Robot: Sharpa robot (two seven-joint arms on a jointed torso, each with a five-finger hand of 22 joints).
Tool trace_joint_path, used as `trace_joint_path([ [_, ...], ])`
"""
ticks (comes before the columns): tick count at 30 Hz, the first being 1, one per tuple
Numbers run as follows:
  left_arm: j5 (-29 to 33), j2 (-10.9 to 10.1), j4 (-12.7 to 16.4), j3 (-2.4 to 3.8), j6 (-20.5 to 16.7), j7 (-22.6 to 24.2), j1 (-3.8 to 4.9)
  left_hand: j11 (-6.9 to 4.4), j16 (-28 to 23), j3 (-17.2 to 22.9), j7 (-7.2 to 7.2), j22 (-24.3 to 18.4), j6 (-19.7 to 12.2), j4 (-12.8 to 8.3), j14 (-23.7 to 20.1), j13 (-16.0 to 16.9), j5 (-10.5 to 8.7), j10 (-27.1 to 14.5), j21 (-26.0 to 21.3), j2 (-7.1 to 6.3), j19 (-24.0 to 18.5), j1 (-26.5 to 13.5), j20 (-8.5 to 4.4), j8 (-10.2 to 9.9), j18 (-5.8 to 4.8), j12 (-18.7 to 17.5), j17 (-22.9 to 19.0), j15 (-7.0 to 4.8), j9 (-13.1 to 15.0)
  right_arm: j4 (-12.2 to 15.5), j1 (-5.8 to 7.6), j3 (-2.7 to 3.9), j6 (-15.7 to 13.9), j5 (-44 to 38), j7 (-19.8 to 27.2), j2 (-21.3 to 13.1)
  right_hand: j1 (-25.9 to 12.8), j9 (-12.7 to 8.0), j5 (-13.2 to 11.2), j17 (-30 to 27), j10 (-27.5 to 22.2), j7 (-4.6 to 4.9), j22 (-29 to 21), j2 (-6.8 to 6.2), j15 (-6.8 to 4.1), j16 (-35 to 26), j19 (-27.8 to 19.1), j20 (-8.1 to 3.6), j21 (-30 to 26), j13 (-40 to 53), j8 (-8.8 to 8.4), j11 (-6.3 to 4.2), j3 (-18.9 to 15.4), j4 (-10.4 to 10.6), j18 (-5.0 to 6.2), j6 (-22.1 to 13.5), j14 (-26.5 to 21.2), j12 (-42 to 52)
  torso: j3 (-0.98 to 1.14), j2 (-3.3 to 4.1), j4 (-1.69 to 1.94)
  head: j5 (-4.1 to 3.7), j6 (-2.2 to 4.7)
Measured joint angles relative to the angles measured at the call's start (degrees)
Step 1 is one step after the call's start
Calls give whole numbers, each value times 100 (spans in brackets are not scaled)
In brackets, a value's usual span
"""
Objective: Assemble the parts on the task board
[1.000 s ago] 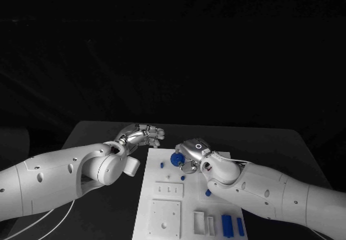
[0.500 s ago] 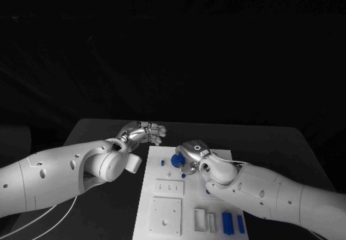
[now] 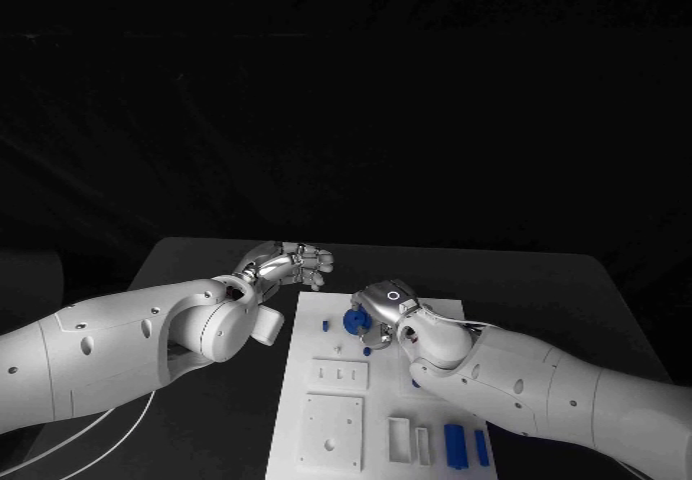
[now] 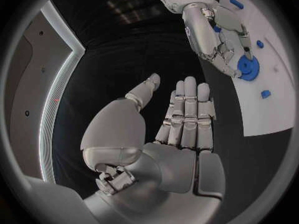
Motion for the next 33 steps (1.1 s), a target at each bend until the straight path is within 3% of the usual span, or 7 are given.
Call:
trace_joint_path([
  [10,0,6,0,0,1,-1,5,0,0,0,0,1,0,0,0,-1,0,0,0,0,0,0,0,0,-8,-2,0,0,-1,-98,-10,-17,44,4,-56,29,32,-49,-49,7,-24,-5,0,-32,9,-8,-8,-10,0,-11,-101,43,0,0,-3,5,9,0,7,0,-2,1,3],
  [12,0,10,-1,0,2,-1,5,0,0,0,0,4,0,0,0,2,0,0,0,0,0,0,0,0,-11,-23,0,0,-1,-98,-10,-17,55,9,-63,34,46,-72,-113,6,-35,-5,0,-109,10,-38,-8,-9,0,-21,-169,55,0,1,-3,5,10,0,7,-1,-2,-2,9],
  [18,0,11,-1,0,3,-1,5,0,0,0,0,4,0,0,0,5,0,0,22,-10,-24,-10,-24,0,-42,-24,-1,0,-1,-112,-11,-21,87,25,-78,47,41,-144,-156,16,-34,0,0,-173,80,-65,-20,-19,0,-53,-274,75,1,1,-4,0,-2,-33,7,-4,-2,-8,25],
  [22,0,11,-1,0,3,-1,6,0,0,0,0,4,0,0,0,5,0,0,22,-23,-24,-23,-24,0,-47,-24,-1,0,-2,-114,-28,-32,117,66,-78,47,48,-176,-155,24,-55,73,-1,-180,91,-66,-26,-22,0,-65,-315,113,1,1,-6,-73,-14,-33,7,-2,-2,-8,29],
  [25,-1,11,-1,0,4,-1,6,0,0,0,0,4,0,0,0,4,0,0,22,-23,-24,-23,-23,-23,-52,-24,-1,0,-2,-102,-27,-32,141,123,-68,45,47,-204,-154,37,-76,135,-1,-180,119,-66,-43,-38,-1,-78,-365,134,-17,-17,-66,-135,-2,-33,7,-1,-2,-8,31],
  [29,-1,13,0,0,4,-2,6,0,0,0,0,3,0,0,0,9,0,0,22,-23,-24,-23,-23,-23,-53,-24,-1,0,-2,-73,-21,-28,179,192,-58,37,52,-240,180,65,-106,214,-1,-175,174,-88,-44,-38,-1,-92,-429,165,-20,-69,-96,-214,5,-34,7,-1,-2,-7,31],
  [33,-1,14,-1,0,4,-2,7,0,0,0,0,3,0,0,0,10,0,0,22,-23,-24,-23,-23,-23,-29,-24,-1,0,-2,-64,-15,-23,218,273,-44,28,102,-253,543,97,-118,223,-1,-1,174,-88,-55,-27,-1,-113,-434,177,-3,-134,-99,-224,5,-34,7,-1,-2,-5,26],
])
